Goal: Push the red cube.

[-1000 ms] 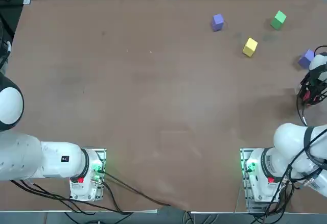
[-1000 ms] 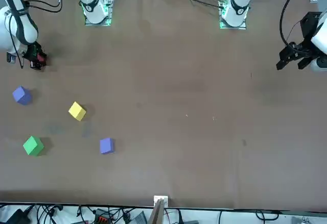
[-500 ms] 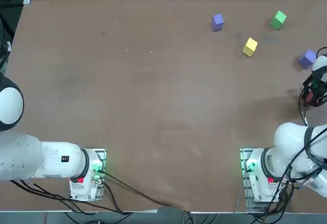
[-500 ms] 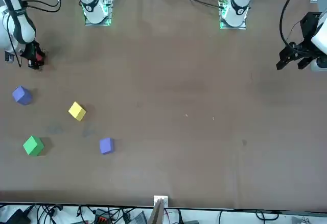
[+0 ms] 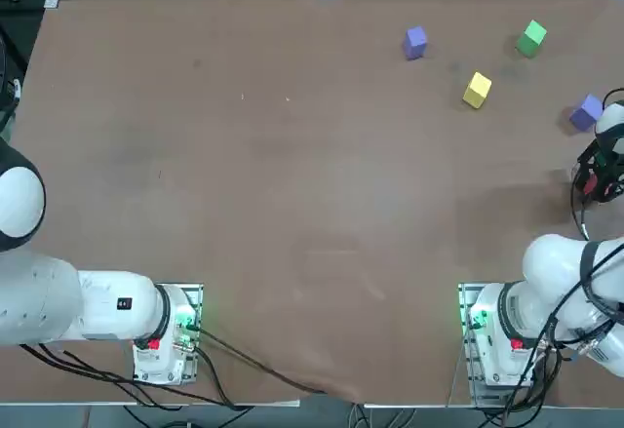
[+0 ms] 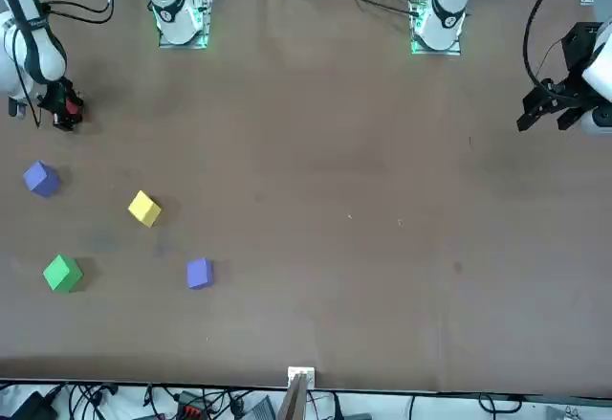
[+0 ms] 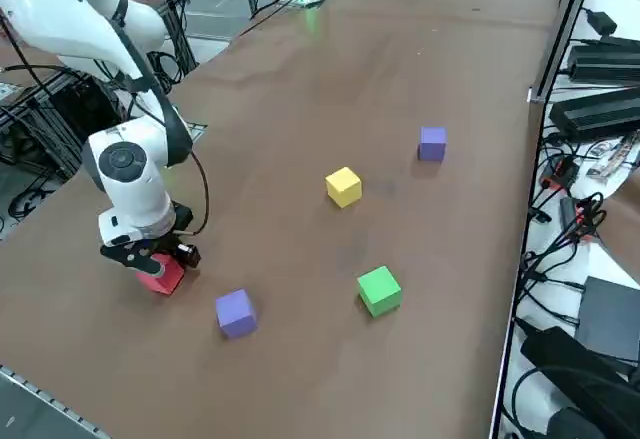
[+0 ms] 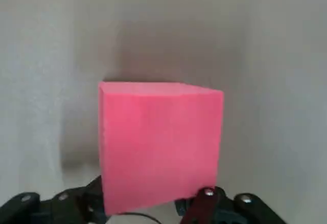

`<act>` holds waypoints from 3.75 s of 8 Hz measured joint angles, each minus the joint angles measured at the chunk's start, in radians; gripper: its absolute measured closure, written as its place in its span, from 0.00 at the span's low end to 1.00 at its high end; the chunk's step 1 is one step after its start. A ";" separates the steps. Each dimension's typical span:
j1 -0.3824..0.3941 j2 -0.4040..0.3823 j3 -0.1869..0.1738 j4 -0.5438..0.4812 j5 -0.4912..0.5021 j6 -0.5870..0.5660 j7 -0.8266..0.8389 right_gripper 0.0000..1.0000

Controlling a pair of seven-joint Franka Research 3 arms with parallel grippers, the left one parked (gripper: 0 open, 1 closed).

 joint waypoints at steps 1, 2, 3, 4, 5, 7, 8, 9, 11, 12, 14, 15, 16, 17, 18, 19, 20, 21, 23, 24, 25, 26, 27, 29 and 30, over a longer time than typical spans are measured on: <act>0.007 -0.001 0.005 0.015 0.000 -0.044 0.000 0.41; 0.014 -0.009 0.011 0.025 0.000 -0.089 0.004 0.35; 0.018 -0.024 0.021 0.028 0.000 -0.125 0.014 0.20; 0.021 -0.043 0.039 0.029 0.000 -0.161 0.024 0.03; 0.024 -0.069 0.072 0.030 0.001 -0.203 0.041 0.00; 0.029 -0.140 0.168 0.033 0.058 -0.274 0.060 0.00; 0.032 -0.180 0.231 0.041 0.100 -0.309 0.054 0.00; 0.035 -0.212 0.306 0.065 0.127 -0.353 0.053 0.00; 0.042 -0.234 0.446 0.183 0.160 -0.490 0.036 0.00; 0.045 -0.232 0.496 0.252 0.166 -0.546 -0.009 0.00; 0.054 -0.228 0.574 0.353 0.171 -0.602 -0.130 0.00; 0.076 -0.225 0.603 0.390 0.171 -0.610 -0.188 0.00; 0.114 -0.222 0.616 0.426 0.171 -0.615 -0.239 0.00; 0.146 -0.217 0.619 0.465 0.171 -0.626 -0.283 0.00; 0.163 -0.208 0.620 0.511 0.171 -0.646 -0.339 0.00; 0.166 -0.192 0.619 0.559 0.171 -0.669 -0.410 0.00; 0.164 -0.175 0.616 0.604 0.171 -0.684 -0.494 0.00; 0.162 -0.162 0.611 0.638 0.171 -0.692 -0.579 0.00; 0.159 -0.152 0.610 0.697 0.171 -0.712 -0.677 0.00; 0.164 -0.152 0.611 0.729 0.171 -0.719 -0.690 0.00; 0.188 -0.153 0.601 0.757 0.170 -0.736 -0.693 0.00; 0.256 -0.156 0.550 0.781 0.170 -0.765 -0.695 0.00; 0.369 -0.158 0.453 0.800 0.170 -0.793 -0.696 0.00; 0.530 -0.162 0.327 0.820 0.172 -0.825 -0.716 0.00; 0.583 -0.170 0.282 0.820 0.177 -0.833 -0.732 0.00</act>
